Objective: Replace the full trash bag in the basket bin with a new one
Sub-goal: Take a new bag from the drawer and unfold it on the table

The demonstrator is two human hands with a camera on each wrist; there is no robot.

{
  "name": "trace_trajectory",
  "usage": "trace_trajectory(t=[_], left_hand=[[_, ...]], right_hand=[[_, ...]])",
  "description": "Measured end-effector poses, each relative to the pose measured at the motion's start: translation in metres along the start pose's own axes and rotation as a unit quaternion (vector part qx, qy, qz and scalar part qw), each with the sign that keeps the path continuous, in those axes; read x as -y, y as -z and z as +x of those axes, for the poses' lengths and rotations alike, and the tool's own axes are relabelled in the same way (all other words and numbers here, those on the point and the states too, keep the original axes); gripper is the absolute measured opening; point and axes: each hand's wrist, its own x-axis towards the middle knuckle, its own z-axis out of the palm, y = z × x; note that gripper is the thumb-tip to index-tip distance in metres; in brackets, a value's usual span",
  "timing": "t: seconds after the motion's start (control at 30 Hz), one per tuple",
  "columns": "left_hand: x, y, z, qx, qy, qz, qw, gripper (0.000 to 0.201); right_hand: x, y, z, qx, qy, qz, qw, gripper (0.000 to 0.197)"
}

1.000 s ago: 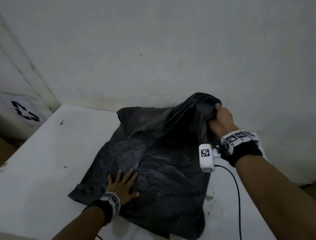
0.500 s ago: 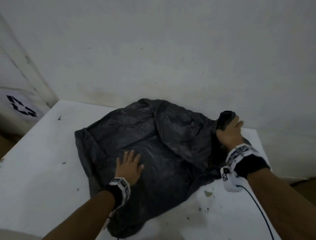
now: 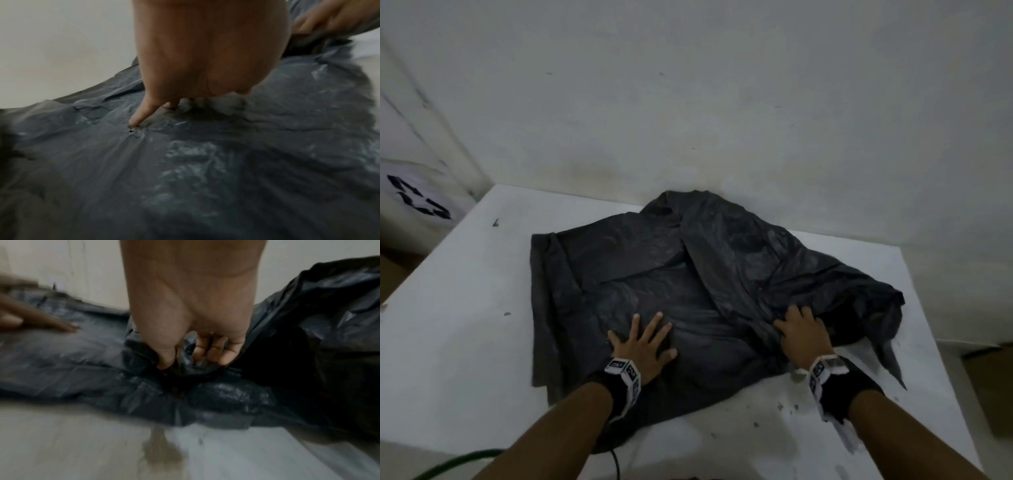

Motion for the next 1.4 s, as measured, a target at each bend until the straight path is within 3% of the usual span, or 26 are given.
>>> trace_trajectory(t=[0.07,0.13,0.2,0.3,0.33,0.37,0.4,0.43,0.47,0.53,0.6,0.67,0.73,0.77,0.83,0.97,1.03,1.1,1.23,1.33,1.4], left_hand=[[0.011,0.004,0.000,-0.014,0.027,-0.033,0.999,0.069],[0.021,0.008,0.000,-0.030,0.057,-0.048,0.997,0.069],[0.028,0.012,0.000,-0.034,0.084,-0.053,0.994,0.070],[0.032,0.017,-0.001,-0.023,0.123,-0.052,0.991,0.070],[0.032,0.019,-0.002,-0.019,0.136,-0.057,0.989,0.070],[0.030,0.022,-0.002,-0.017,0.149,-0.061,0.987,0.069],[0.028,0.024,-0.004,-0.018,0.162,-0.064,0.985,0.069],[0.025,0.027,-0.004,-0.027,0.170,-0.066,0.983,0.068],[0.021,0.029,-0.004,-0.045,0.171,-0.072,0.982,0.067],[0.009,0.032,-0.002,-0.085,0.144,-0.102,0.981,0.065],[-0.007,0.032,0.003,-0.092,0.091,-0.133,0.983,0.063],[-0.022,0.031,0.009,-0.065,0.062,-0.162,0.983,0.063],[-0.030,0.027,0.013,-0.029,0.070,-0.188,0.979,0.063],[-0.031,0.025,0.014,-0.016,0.076,-0.185,0.980,0.064],[-0.025,0.021,0.015,-0.009,0.078,-0.152,0.985,0.064],[0.000,0.016,0.015,-0.030,0.076,-0.116,0.990,0.062],[0.014,0.017,0.014,-0.064,0.080,-0.135,0.986,0.060],[0.029,0.019,0.013,-0.119,0.105,-0.162,0.974,0.059],[0.061,0.019,0.010,-0.171,0.214,-0.204,0.940,0.062],[0.077,0.021,0.007,-0.204,0.318,-0.267,0.887,0.068],[0.087,0.024,0.001,-0.244,0.373,-0.336,0.830,0.076]], right_hand=[[-0.002,0.021,0.012,-0.051,-0.055,0.177,0.981,0.024],[-0.013,0.045,0.031,-0.098,-0.159,0.348,0.919,0.026],[-0.027,0.066,0.045,-0.153,-0.264,0.507,0.806,0.026],[-0.046,0.079,0.061,-0.204,-0.302,0.733,0.574,0.020],[-0.052,0.079,0.063,-0.227,-0.301,0.760,0.530,0.025],[-0.057,0.079,0.064,-0.235,-0.288,0.768,0.521,0.047],[-0.060,0.079,0.062,-0.235,-0.279,0.749,0.553,0.072],[-0.062,0.077,0.062,-0.243,-0.268,0.705,0.610,0.090],[-0.060,0.076,0.059,-0.264,-0.254,0.648,0.668,0.095],[-0.051,0.068,0.052,-0.321,-0.193,0.544,0.751,0.088],[-0.037,0.058,0.047,-0.352,-0.123,0.448,0.812,0.079],[-0.027,0.039,0.045,-0.280,-0.079,0.321,0.901,0.076],[-0.020,0.019,0.042,-0.093,-0.081,0.236,0.964,0.075],[-0.019,0.007,0.040,0.000,-0.084,0.216,0.973,0.074],[-0.027,-0.017,0.035,0.136,-0.105,0.212,0.962,0.073],[-0.060,-0.038,0.017,0.218,-0.211,0.148,0.941,0.072],[-0.066,-0.030,0.009,0.218,-0.224,0.075,0.947,0.064],[-0.053,-0.017,0.009,0.164,-0.180,-0.008,0.970,0.052],[-0.001,0.003,0.013,0.046,-0.048,0.006,0.998,0.046],[0.027,0.001,0.018,0.067,0.033,0.084,0.994,0.059],[0.042,0.000,0.024,0.068,0.044,0.124,0.989,0.068]])
